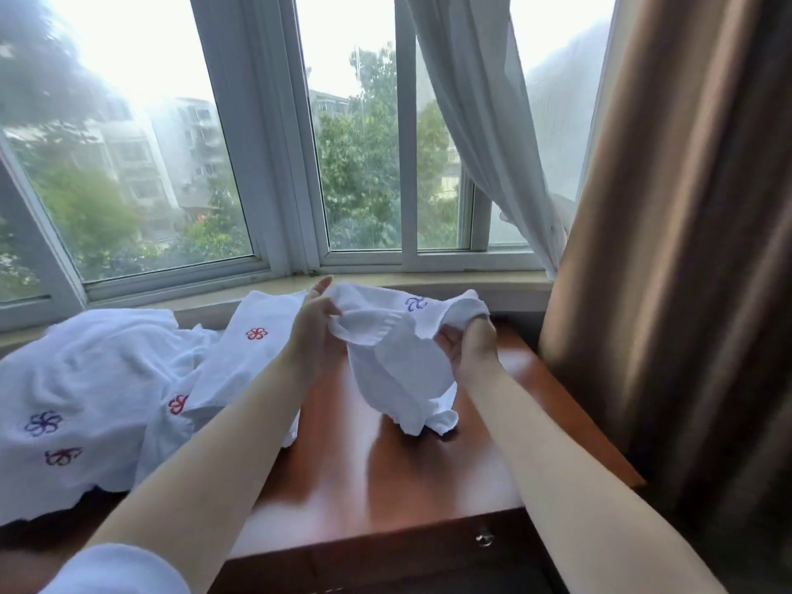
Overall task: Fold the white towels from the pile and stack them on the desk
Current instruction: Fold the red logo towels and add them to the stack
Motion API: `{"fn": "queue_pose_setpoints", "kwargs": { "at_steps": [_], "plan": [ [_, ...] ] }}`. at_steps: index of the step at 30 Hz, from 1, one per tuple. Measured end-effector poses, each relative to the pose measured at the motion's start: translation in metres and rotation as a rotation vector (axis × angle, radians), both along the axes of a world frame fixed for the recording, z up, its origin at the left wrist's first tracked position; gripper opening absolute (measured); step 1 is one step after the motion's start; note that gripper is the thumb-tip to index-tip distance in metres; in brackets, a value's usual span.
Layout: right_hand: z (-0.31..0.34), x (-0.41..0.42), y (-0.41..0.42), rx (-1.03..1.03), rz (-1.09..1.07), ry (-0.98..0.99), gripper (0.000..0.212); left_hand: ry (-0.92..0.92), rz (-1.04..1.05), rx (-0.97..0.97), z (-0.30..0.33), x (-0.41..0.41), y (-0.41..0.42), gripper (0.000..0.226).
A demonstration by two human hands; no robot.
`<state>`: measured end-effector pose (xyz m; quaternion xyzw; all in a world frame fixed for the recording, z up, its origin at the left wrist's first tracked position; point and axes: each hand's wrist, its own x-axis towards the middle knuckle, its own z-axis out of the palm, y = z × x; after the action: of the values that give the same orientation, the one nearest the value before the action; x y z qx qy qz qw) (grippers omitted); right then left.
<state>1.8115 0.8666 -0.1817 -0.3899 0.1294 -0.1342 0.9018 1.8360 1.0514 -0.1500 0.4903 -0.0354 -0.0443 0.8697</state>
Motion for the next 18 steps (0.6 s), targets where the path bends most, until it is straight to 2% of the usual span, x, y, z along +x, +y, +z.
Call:
{"fn": "queue_pose_setpoints", "kwargs": {
  "at_steps": [3,5,6,8,10,13,15,16,18],
  "plan": [
    [0.026,-0.005,0.004,-0.02,-0.086,-0.189,0.026,-0.156,-0.013,-0.042,0.02,-0.008,-0.001,0.061],
    [0.037,-0.007,0.005,-0.065,-0.282,-0.286,0.025,-0.263,0.131,0.071,0.028,-0.002,0.004,0.079],
    [0.038,-0.007,0.002,-0.164,-0.441,-0.3,0.024,-0.295,0.248,0.156,0.028,0.002,0.007,0.08],
    [0.027,-0.008,-0.005,-0.505,-0.658,-0.197,0.019,-0.272,0.515,0.383,0.015,0.013,0.016,0.057],
    [-0.003,-0.008,-0.011,-0.714,-0.704,0.037,0.014,-0.041,0.614,0.708,-0.018,0.024,0.026,0.028],
    [-0.062,-0.006,-0.018,-0.846,-0.802,0.295,0.015,0.187,0.352,1.286,-0.089,0.032,0.035,0.03],
    [-0.101,-0.007,-0.024,-0.977,-0.697,0.415,0.009,0.261,0.218,1.521,-0.126,0.029,0.032,0.036],
    [-0.12,-0.006,-0.027,-0.985,-0.576,0.472,0.003,0.298,0.185,1.546,-0.142,0.028,0.029,0.038],
    [-0.155,-0.004,-0.033,-0.936,-0.384,0.541,0.009,0.415,0.139,1.421,-0.168,0.03,0.025,0.039]
  ]
}}
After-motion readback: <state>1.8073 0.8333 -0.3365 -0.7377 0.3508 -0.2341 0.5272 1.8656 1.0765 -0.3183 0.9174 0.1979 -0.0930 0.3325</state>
